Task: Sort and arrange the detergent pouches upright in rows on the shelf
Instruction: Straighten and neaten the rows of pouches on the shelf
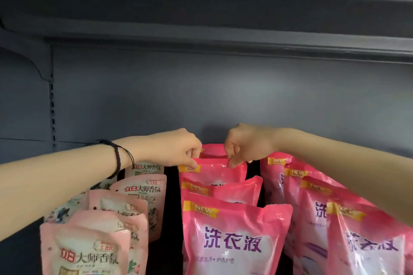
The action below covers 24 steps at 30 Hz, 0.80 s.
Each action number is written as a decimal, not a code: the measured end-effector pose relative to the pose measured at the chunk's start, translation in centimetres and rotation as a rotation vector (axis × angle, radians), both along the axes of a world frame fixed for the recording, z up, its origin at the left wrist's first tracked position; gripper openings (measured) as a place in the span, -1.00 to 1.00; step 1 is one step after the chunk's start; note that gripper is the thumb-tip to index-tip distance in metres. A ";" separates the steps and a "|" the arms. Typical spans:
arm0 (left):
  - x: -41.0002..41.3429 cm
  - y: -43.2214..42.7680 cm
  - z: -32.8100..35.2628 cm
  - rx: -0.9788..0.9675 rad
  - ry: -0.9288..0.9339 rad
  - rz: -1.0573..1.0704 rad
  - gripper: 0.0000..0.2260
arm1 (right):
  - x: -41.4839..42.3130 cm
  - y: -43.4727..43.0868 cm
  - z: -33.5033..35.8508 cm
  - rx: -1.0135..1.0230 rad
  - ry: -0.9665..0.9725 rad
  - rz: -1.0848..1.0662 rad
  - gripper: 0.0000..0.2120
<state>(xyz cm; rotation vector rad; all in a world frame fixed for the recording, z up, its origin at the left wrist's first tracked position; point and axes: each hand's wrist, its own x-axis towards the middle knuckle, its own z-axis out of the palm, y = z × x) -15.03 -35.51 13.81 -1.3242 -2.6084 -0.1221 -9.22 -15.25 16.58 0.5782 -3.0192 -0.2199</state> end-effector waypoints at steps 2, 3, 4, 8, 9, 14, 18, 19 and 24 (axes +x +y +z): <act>-0.1 0.6 0.0 0.001 0.024 -0.016 -0.80 | 0.1 0.3 0.3 0.029 -0.031 -0.019 -0.87; -0.3 1.0 -0.1 0.006 0.030 -0.024 -0.79 | 0.1 0.5 0.4 0.036 -0.045 -0.029 -0.87; -0.4 1.3 -0.2 0.013 0.027 -0.029 -0.78 | 0.1 0.7 0.5 0.041 -0.060 -0.037 -0.86; -0.6 1.5 -0.6 0.032 -0.038 -0.033 -0.82 | 0.4 1.0 0.4 0.050 -0.101 -0.034 -0.85; -0.5 1.3 -0.5 0.031 -0.062 -0.037 -0.83 | 0.5 1.0 0.4 0.036 -0.113 -0.024 -0.85; -0.3 0.5 0.7 0.057 -0.057 -0.054 -0.79 | 0.7 1.3 1.4 -0.104 -0.110 -0.006 -0.71; -0.8 0.4 1.2 -0.011 0.104 0.037 -0.85 | -0.4 1.8 1.6 -0.031 0.035 -0.028 -0.72; -1.0 0.6 1.2 -0.035 0.099 0.065 -0.84 | -0.8 1.9 1.4 0.028 0.046 -0.045 -0.73; -2.7 1.5 0.3 0.028 0.002 0.084 -0.84 | -2.3 2.2 0.4 -0.011 0.018 -0.058 -0.73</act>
